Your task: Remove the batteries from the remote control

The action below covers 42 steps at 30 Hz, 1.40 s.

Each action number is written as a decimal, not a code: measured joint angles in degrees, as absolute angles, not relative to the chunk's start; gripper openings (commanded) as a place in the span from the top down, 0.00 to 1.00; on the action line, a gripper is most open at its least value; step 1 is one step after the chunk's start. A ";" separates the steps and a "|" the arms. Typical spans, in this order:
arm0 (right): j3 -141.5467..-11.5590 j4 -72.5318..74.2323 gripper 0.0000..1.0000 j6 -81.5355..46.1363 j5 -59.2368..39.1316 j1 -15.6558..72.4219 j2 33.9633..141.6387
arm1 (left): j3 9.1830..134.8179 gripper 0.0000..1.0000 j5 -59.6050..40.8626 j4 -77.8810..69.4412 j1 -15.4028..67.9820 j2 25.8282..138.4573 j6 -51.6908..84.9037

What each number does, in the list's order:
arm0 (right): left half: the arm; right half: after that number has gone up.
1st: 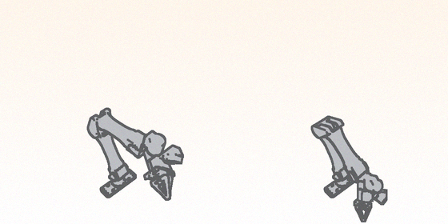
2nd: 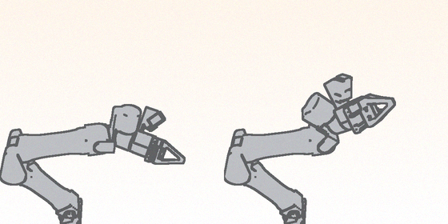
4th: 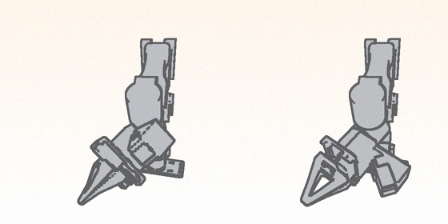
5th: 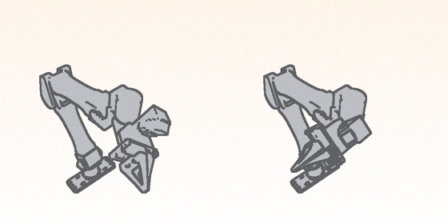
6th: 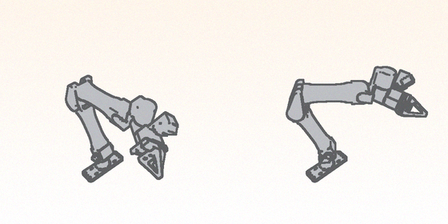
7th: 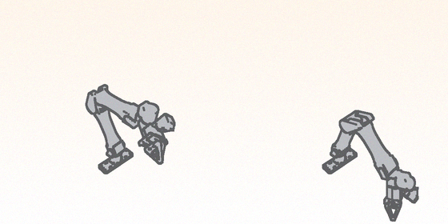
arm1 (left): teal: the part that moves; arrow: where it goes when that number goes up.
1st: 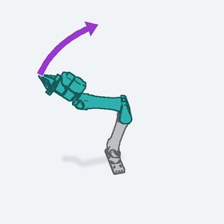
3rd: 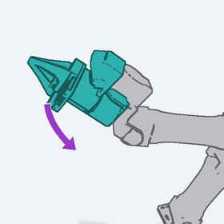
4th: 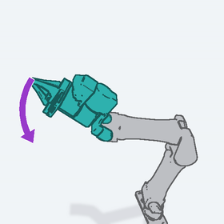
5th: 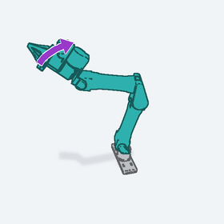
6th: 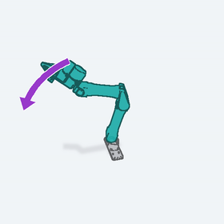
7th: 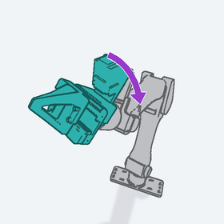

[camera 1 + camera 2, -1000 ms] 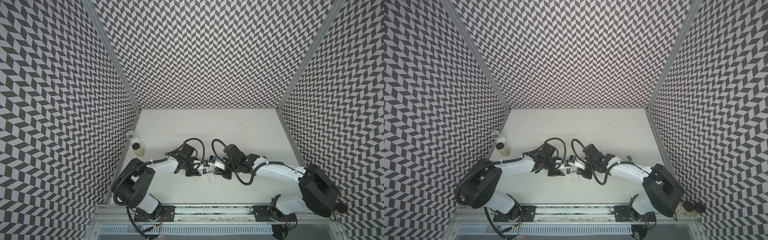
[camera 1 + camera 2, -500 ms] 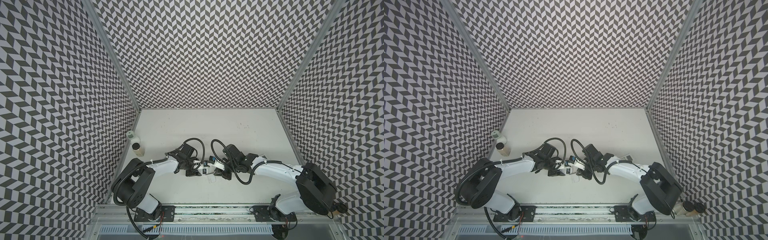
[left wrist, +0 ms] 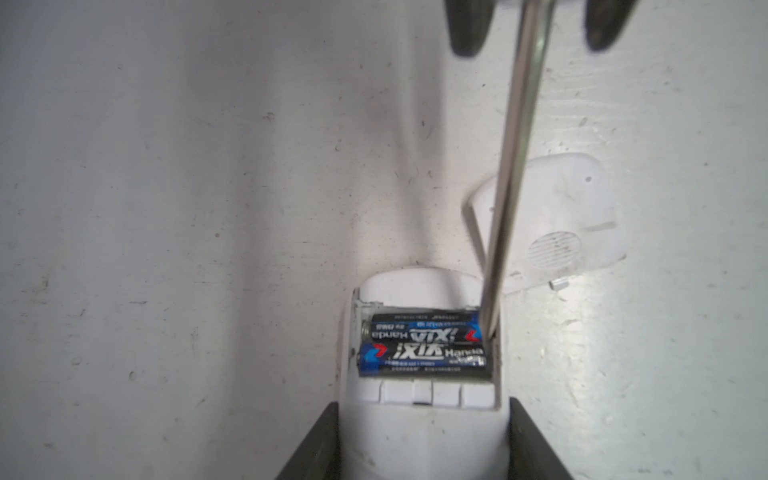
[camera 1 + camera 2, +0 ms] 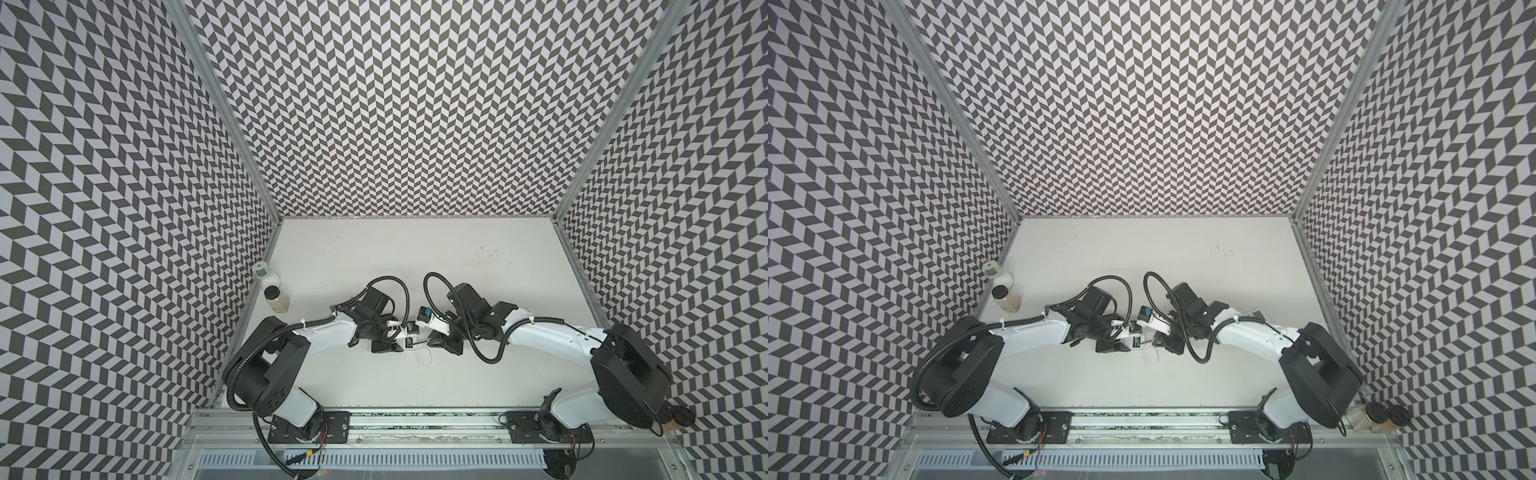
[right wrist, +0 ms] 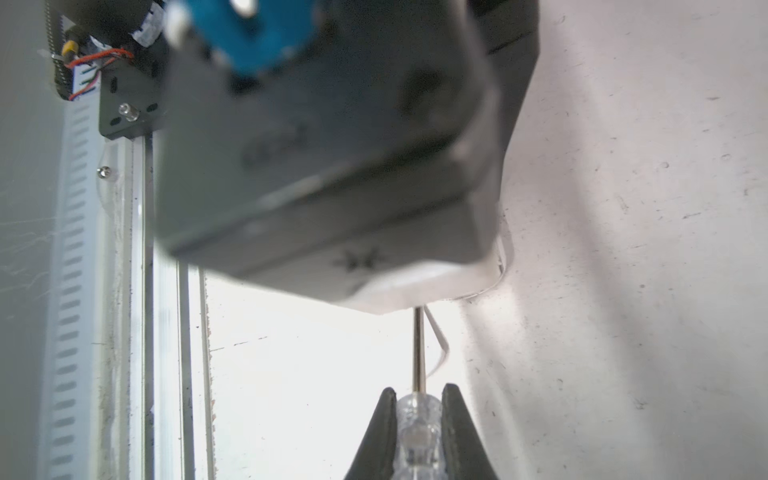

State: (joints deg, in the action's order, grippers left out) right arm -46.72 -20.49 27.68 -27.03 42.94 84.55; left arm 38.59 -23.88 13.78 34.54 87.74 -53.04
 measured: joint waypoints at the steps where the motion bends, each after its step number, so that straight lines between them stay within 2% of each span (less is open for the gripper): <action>1: -46.72 -20.51 1.00 27.68 -27.00 42.92 84.55 | 38.59 0.64 -23.88 13.78 34.54 87.74 -53.04; 42: -47.83 -21.21 1.00 32.34 -25.61 44.80 87.05 | 38.57 0.64 -24.16 14.00 34.63 87.74 -53.08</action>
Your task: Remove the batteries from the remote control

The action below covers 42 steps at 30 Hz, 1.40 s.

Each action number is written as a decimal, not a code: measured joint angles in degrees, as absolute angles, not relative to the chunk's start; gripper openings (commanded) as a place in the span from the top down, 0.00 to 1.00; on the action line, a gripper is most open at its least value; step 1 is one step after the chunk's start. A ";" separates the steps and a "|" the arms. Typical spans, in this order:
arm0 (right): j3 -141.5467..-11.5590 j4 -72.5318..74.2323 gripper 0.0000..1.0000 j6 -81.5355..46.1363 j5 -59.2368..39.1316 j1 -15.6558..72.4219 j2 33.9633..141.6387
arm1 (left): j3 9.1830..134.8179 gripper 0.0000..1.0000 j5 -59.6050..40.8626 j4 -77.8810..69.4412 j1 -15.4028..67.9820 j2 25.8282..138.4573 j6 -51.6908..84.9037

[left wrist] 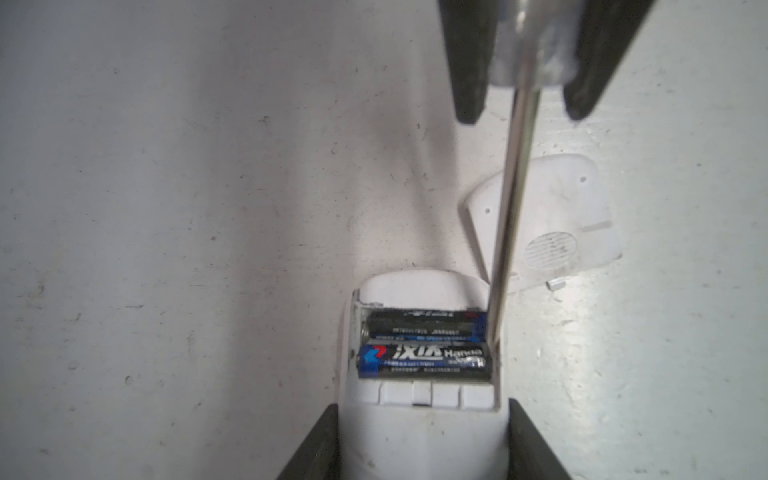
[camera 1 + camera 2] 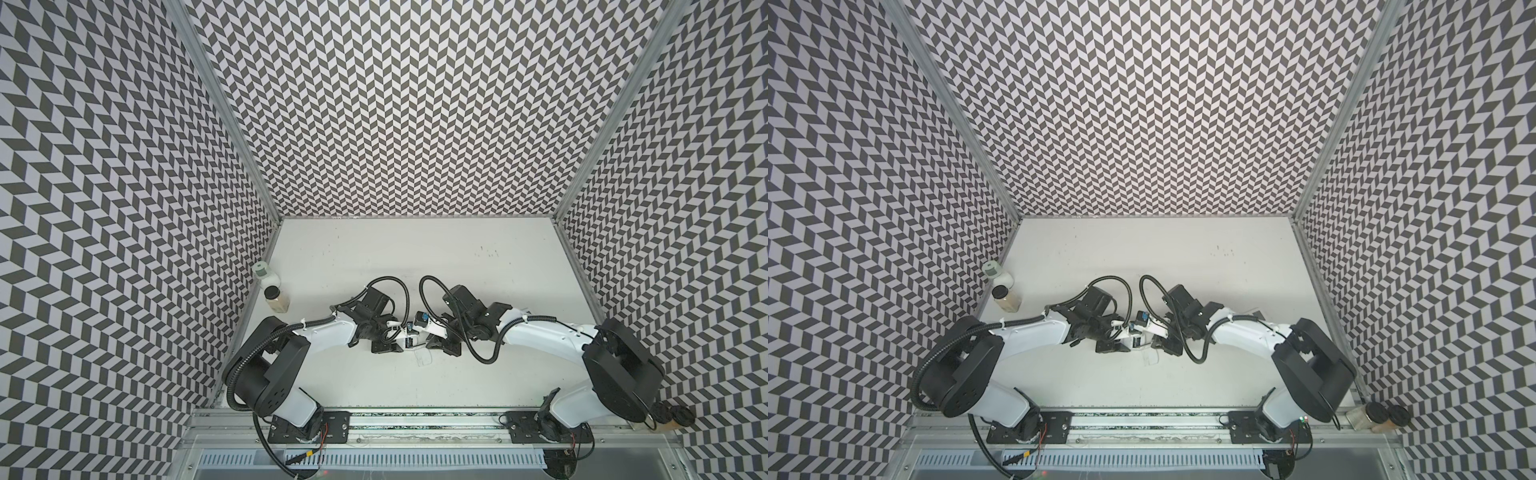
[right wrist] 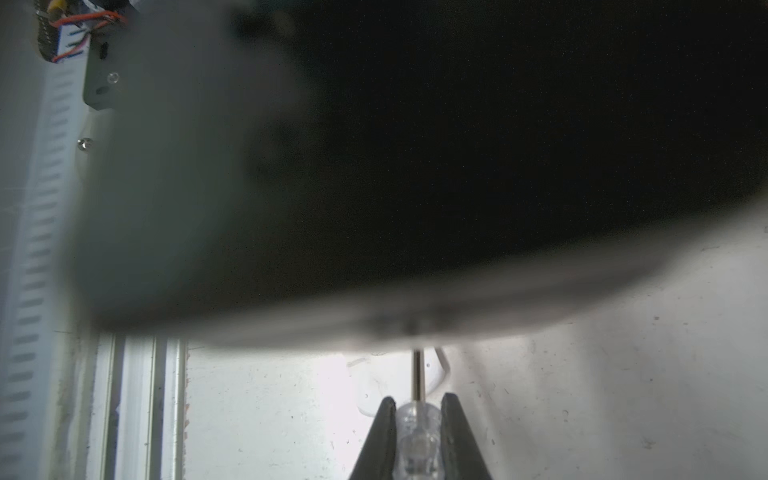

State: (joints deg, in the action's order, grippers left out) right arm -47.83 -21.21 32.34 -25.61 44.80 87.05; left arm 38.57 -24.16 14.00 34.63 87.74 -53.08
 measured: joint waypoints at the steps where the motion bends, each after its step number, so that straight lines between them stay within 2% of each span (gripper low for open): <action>1: -48.12 -21.69 1.00 32.42 -25.26 44.86 87.07 | 38.57 0.64 -24.25 14.02 34.59 87.74 -53.08; 19: -49.56 -24.29 1.00 33.67 -17.47 47.51 86.15 | 38.37 0.64 -25.10 14.09 33.95 87.74 -52.90; 42: -48.38 -22.15 1.00 31.51 -16.45 47.94 84.75 | 38.37 0.64 -25.04 14.09 33.98 87.74 -52.18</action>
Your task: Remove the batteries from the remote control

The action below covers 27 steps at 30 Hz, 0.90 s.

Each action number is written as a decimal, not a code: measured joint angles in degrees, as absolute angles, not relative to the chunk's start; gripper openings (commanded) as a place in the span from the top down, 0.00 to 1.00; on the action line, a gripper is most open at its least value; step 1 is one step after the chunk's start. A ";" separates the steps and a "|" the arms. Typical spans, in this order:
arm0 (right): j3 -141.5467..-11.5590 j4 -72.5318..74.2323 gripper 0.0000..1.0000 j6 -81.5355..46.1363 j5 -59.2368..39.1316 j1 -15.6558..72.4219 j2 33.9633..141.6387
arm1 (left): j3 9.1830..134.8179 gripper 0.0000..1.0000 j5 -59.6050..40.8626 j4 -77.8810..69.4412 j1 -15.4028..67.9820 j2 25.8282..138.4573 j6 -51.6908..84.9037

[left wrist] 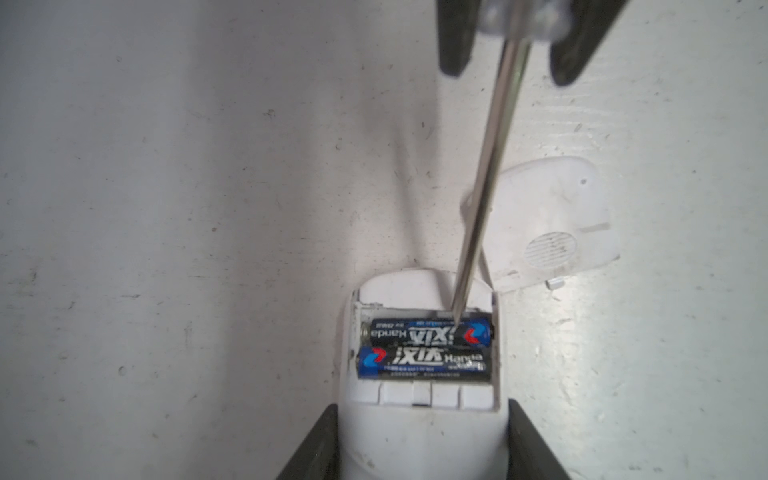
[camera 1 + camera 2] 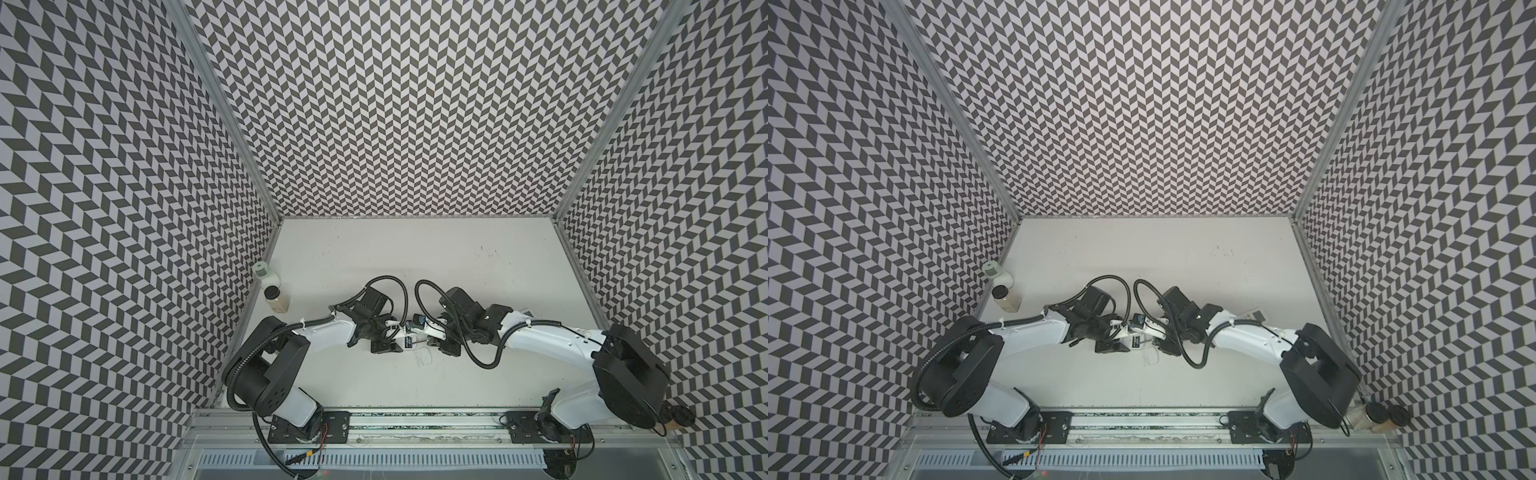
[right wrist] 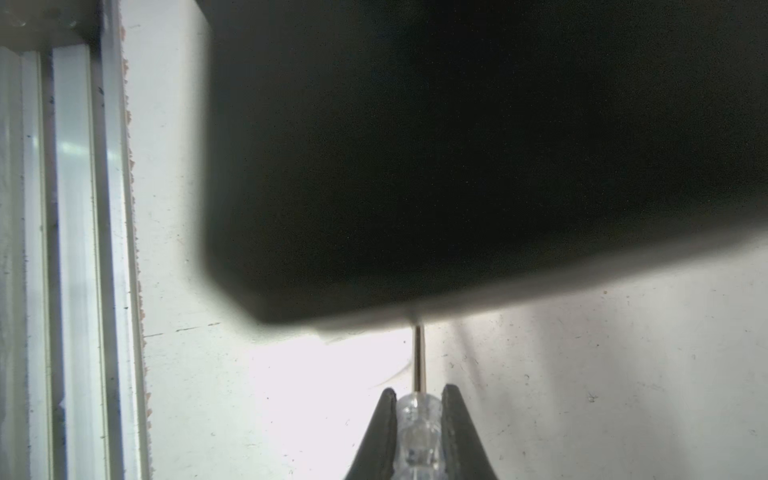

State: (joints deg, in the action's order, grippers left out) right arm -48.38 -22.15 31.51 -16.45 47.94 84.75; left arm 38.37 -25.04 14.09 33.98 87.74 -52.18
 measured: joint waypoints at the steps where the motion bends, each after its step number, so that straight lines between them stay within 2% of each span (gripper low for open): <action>1: -48.31 -21.96 1.00 31.48 -16.32 47.94 84.75 | 38.37 0.64 -25.04 14.09 33.98 87.74 -52.14; 27: -48.16 -14.06 1.00 28.23 -19.18 45.34 87.48 | 38.46 0.65 -23.79 14.06 34.85 87.61 -52.49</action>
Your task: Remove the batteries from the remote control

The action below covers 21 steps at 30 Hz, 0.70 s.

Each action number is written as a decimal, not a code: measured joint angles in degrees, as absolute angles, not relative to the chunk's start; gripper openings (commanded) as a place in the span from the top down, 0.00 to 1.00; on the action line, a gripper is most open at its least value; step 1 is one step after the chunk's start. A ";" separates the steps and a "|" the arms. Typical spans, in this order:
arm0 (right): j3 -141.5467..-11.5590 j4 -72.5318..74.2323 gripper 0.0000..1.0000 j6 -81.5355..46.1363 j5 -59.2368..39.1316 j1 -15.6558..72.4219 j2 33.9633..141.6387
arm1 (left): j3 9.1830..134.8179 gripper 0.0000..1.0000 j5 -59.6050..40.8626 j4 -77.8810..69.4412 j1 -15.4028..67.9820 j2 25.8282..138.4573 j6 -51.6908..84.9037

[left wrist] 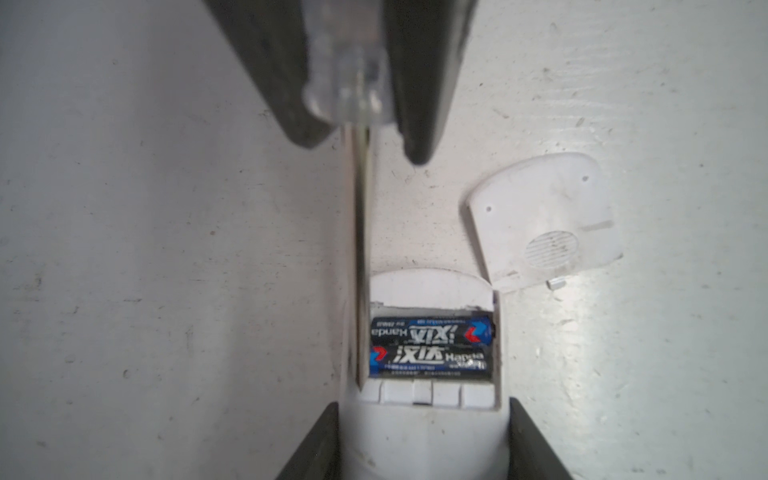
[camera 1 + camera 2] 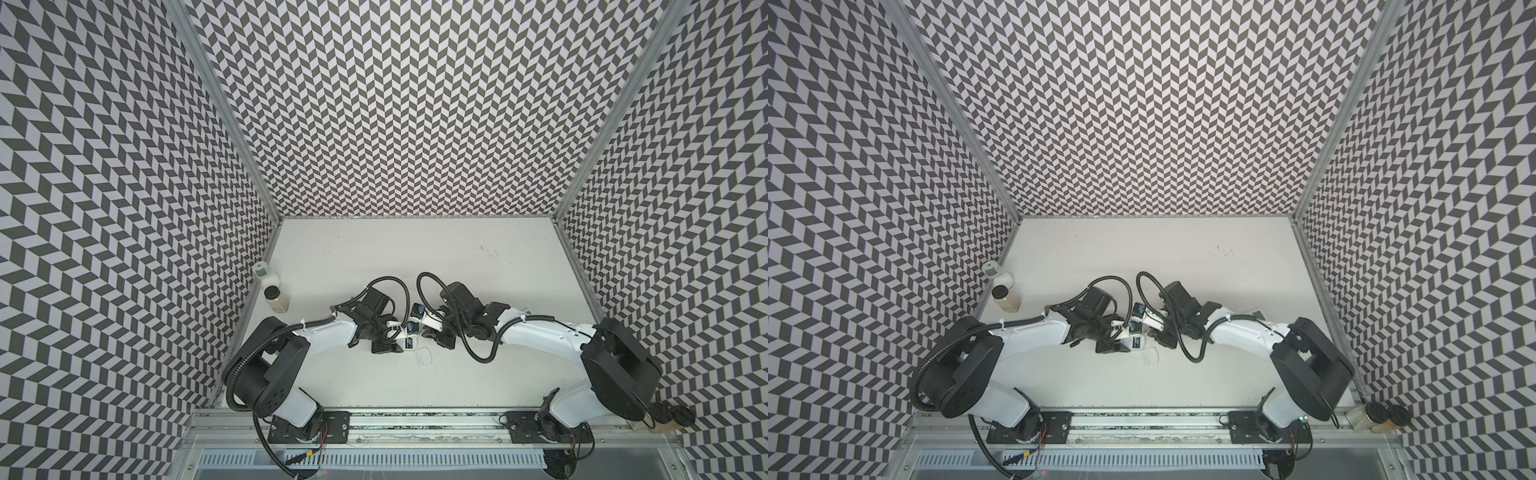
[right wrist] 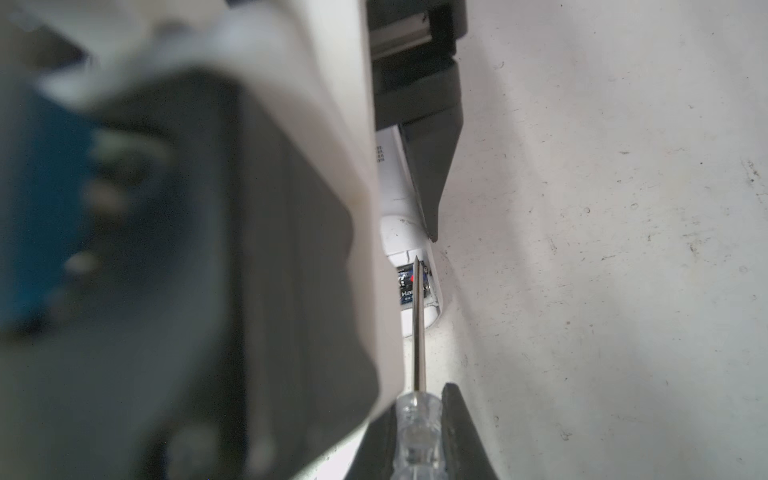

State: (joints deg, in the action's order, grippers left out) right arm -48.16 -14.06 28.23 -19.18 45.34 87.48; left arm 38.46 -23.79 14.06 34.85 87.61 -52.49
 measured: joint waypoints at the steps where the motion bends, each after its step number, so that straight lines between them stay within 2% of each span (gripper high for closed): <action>1: -48.16 -14.04 1.00 28.12 -19.03 45.34 87.48 | 38.46 0.65 -23.79 14.06 34.85 87.61 -52.49; 21: -48.16 -14.68 1.00 27.57 -20.47 44.93 87.90 | 38.46 0.64 -23.79 14.06 34.92 87.61 -52.84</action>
State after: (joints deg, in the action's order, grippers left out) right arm -48.16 -14.68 27.57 -20.47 44.93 87.90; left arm 38.46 -23.79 14.06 34.92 87.61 -52.84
